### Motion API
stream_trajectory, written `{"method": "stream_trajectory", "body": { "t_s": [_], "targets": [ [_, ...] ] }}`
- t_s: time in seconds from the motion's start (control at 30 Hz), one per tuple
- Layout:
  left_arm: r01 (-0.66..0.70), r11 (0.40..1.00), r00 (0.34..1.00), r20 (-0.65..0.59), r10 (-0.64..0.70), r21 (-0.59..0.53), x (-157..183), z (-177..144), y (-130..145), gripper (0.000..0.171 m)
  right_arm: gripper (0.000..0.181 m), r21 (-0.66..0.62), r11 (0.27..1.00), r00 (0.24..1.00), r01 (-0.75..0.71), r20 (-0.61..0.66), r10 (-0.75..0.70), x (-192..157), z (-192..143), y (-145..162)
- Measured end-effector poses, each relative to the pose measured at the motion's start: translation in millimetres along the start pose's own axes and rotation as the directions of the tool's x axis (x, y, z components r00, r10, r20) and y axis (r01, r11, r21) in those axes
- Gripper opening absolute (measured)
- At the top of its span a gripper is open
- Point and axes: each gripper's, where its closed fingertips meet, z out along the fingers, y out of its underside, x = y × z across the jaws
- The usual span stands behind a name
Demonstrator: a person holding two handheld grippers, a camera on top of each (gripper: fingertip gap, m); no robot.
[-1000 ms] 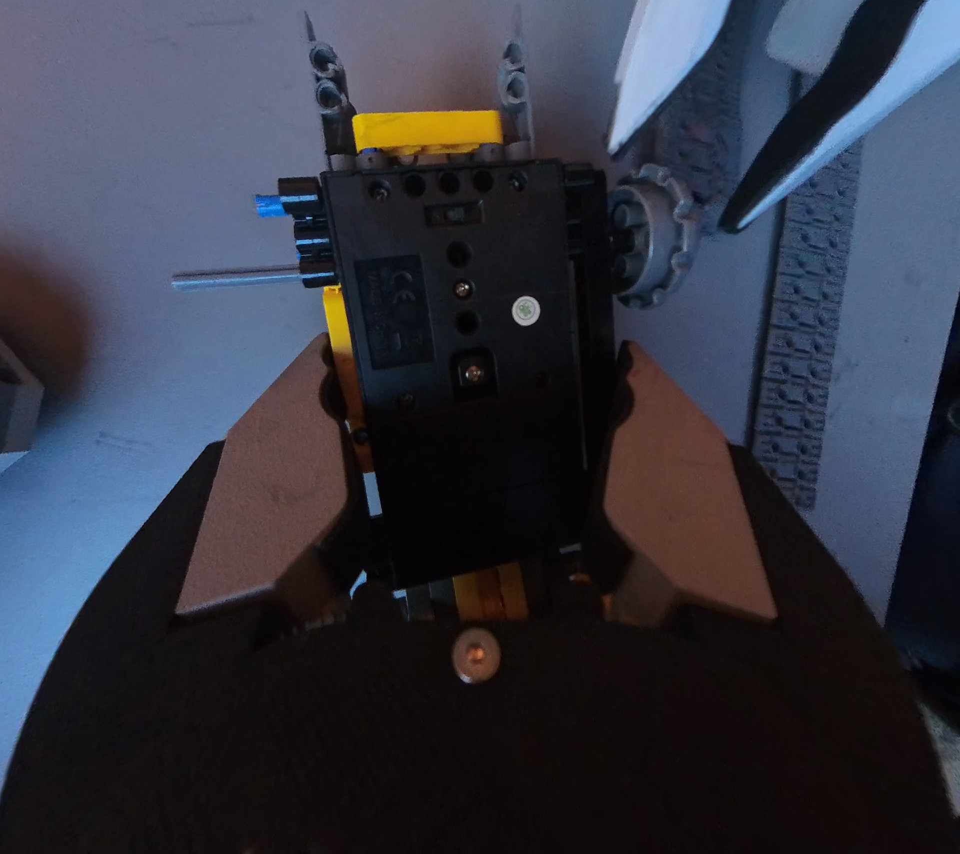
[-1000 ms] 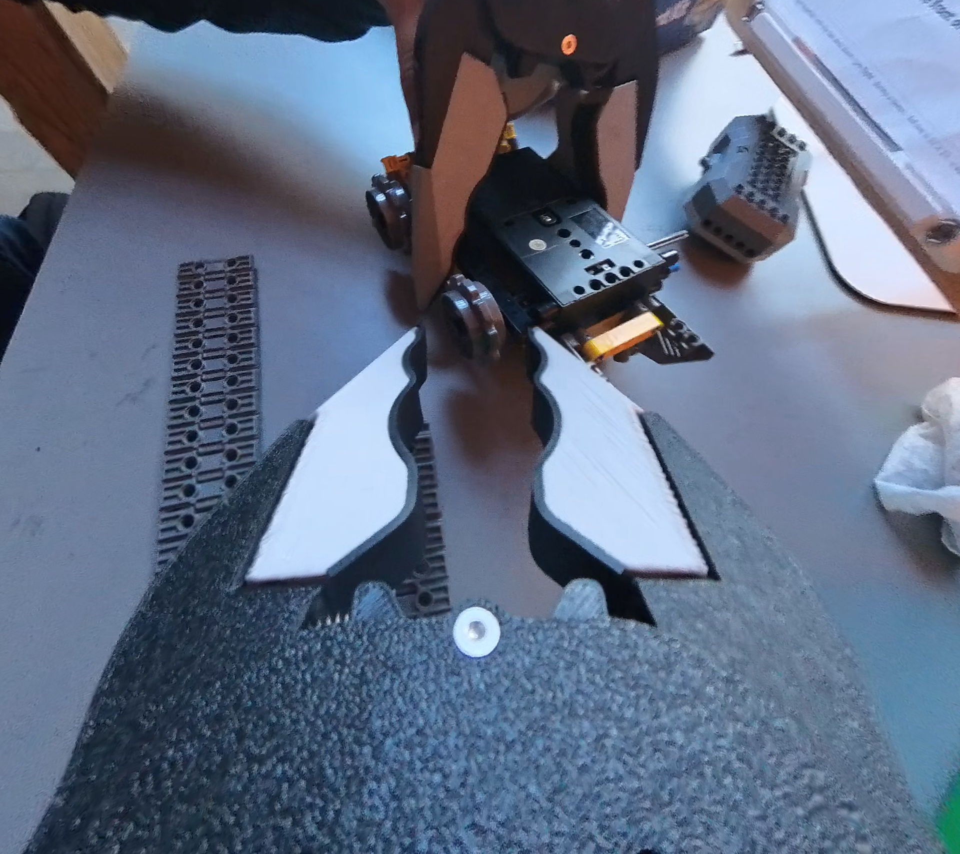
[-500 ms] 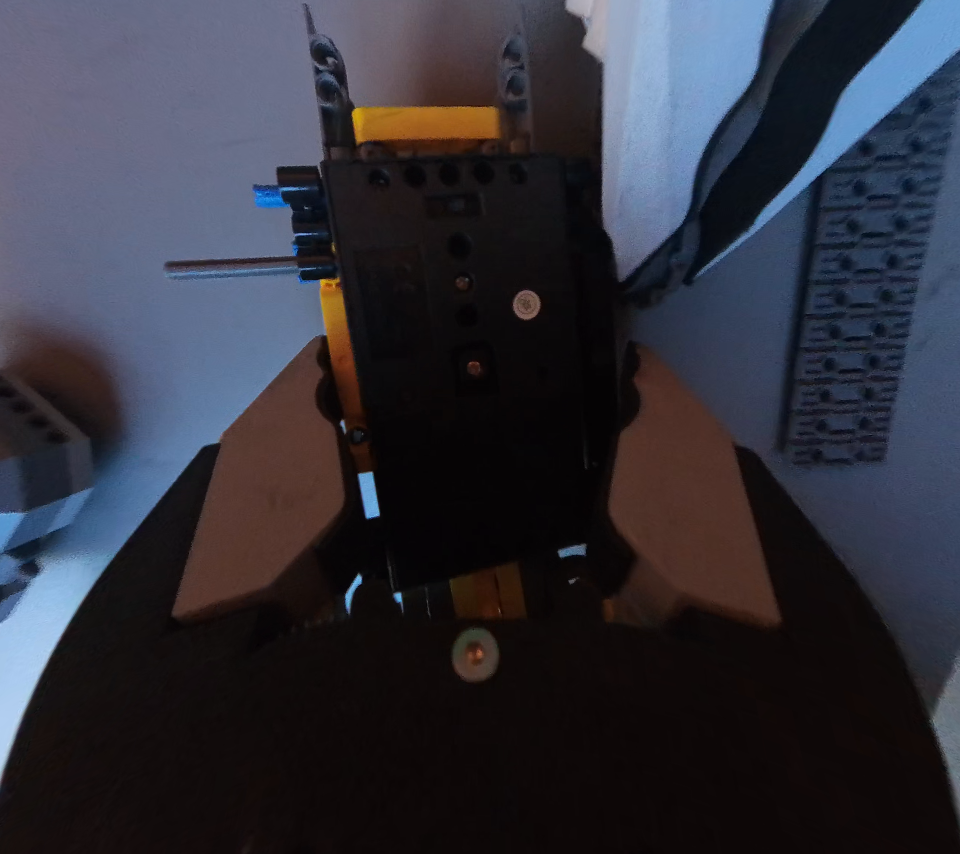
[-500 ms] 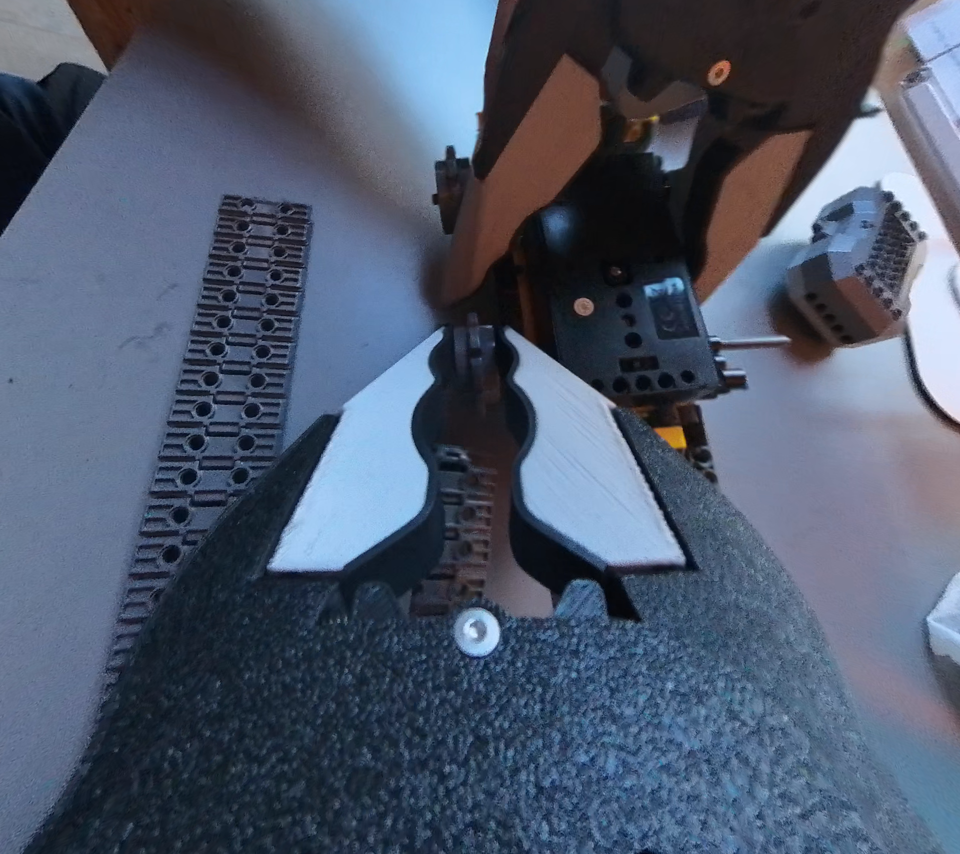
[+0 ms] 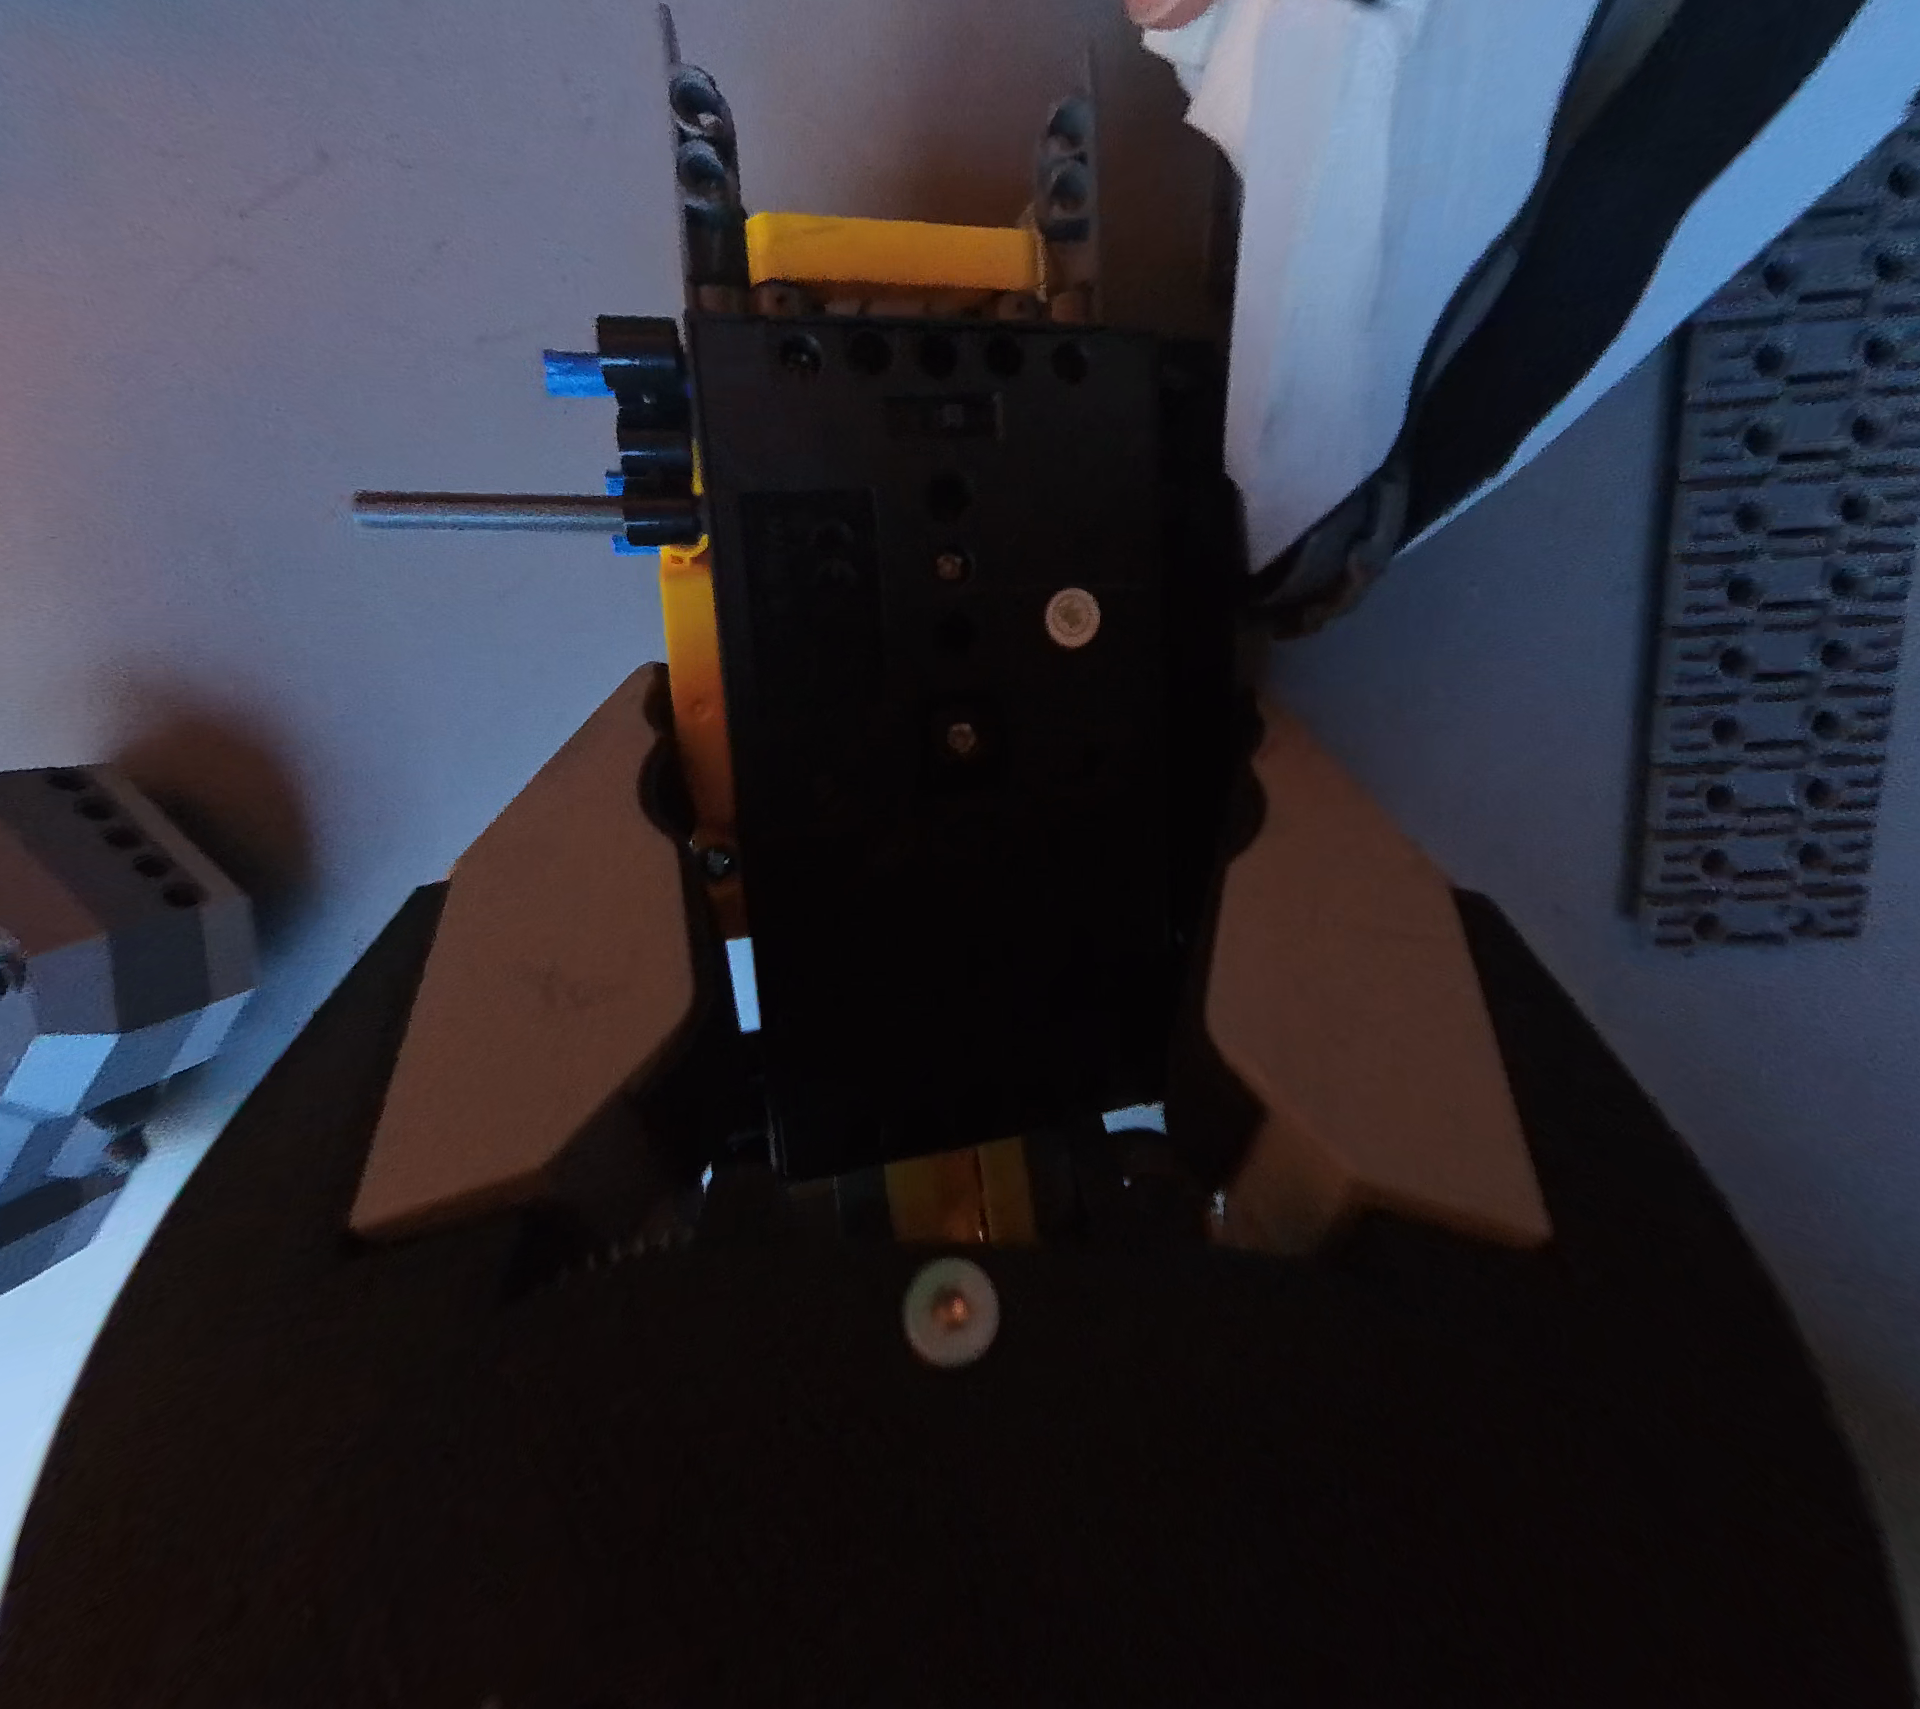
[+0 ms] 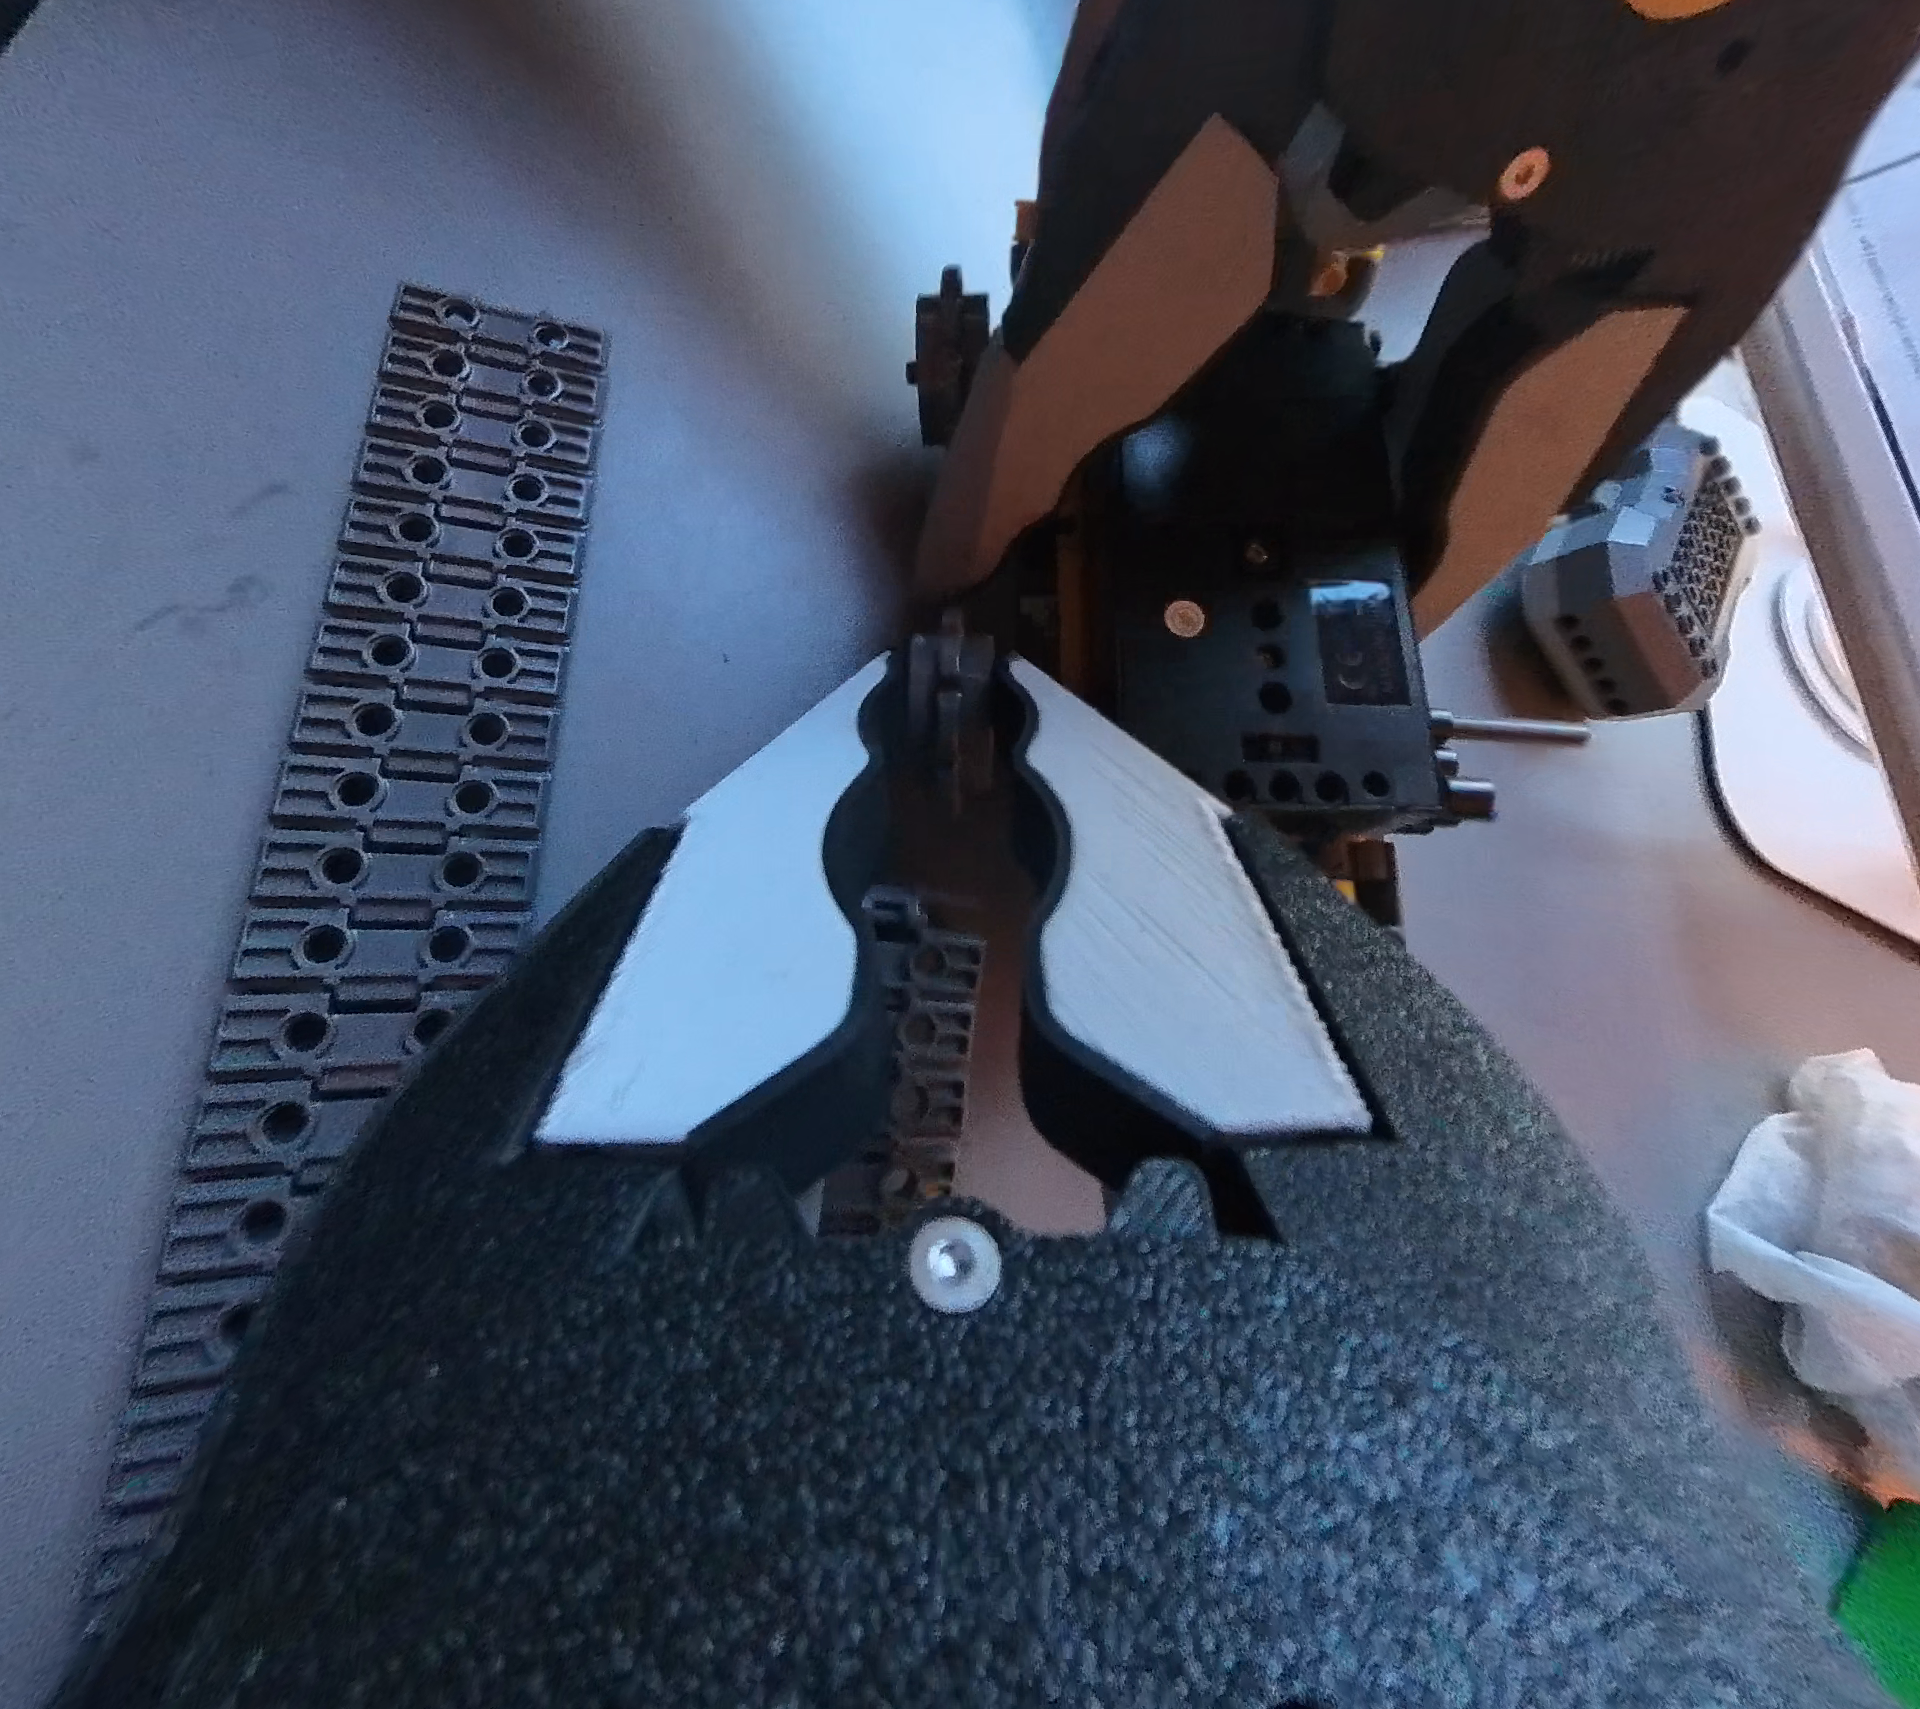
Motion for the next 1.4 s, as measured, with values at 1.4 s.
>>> {"method": "stream_trajectory", "body": {
  "t_s": [1.4],
  "targets": [
    [0.034, 0.999, 0.997, 0.065, -0.035, 0.016, 11.0, 3.7, -9.5, 0.105, 0.011, -0.063, 0.993, 0.995, 0.098, -0.001, -0.098, -18.4, -11.6, 9.4]
  ]
}}
